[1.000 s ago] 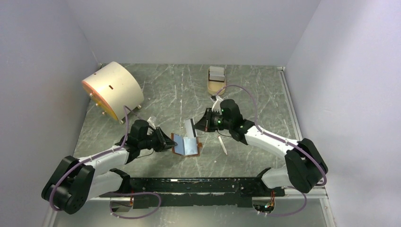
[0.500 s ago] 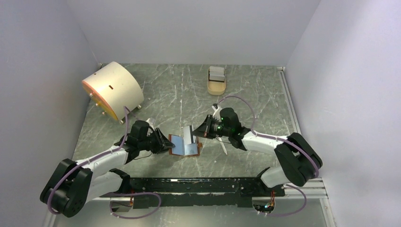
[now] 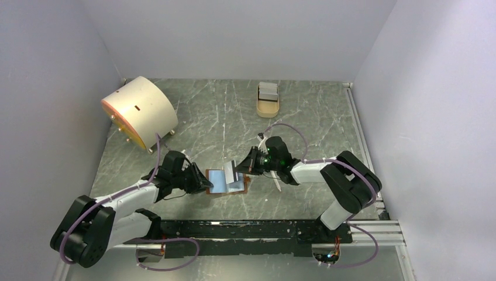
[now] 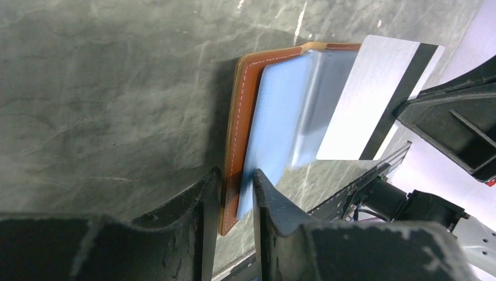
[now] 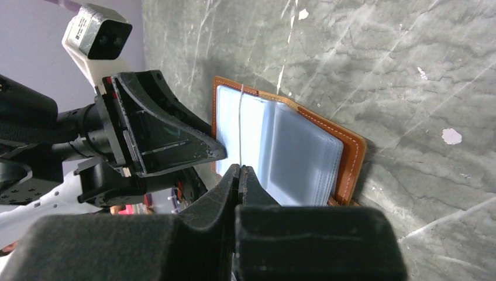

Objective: Put the credit cards into the card holder
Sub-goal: Insert the credit card into the card holder.

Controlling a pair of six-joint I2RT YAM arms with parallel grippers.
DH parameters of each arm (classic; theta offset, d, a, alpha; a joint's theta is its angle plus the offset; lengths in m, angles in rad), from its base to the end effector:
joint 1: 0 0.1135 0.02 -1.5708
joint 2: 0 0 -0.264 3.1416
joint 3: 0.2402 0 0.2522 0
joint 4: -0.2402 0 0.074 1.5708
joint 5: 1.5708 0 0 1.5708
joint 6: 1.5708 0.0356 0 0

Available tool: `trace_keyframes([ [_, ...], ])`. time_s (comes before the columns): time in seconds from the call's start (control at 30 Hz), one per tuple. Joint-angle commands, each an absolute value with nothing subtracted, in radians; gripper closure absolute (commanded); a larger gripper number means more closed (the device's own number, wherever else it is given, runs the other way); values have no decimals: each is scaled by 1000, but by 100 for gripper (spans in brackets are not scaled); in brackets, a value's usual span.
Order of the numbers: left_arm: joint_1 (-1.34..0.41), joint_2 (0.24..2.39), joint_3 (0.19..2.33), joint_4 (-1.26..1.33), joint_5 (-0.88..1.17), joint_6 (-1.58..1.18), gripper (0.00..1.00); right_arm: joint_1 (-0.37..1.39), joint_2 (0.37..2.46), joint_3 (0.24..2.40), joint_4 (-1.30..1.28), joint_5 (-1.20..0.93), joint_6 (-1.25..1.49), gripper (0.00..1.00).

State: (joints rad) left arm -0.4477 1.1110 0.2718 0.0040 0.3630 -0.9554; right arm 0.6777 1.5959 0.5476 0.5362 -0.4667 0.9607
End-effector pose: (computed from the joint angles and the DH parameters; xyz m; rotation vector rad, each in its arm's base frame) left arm 0.1596 -0.0907 0.1283 -0.4786 2.5826 -1.0189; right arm 0.2183 0.1962 0.1432 0.0080 2.3832 1.3921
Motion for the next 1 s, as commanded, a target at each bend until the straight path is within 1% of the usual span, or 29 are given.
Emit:
trace_keyframes([
  [0.0,-436,1091,276,-48,304,-930,69,688,1623,536,603,-451,953,100],
  [0.07,-435,1071,271,-64,288,-927,70,690,1632,530,610,-442,953,100],
  [0.5,-431,1057,252,-37,314,-920,91,722,1706,488,706,-419,999,100],
  [0.6,-431,1057,249,-36,317,-917,90,733,1716,487,715,-410,1006,100],
  [0.83,-432,1054,247,-37,319,-913,86,764,1708,472,723,-358,1033,100],
  [0.97,-431,1059,241,-26,321,-916,85,770,1718,459,749,-350,1050,100],
])
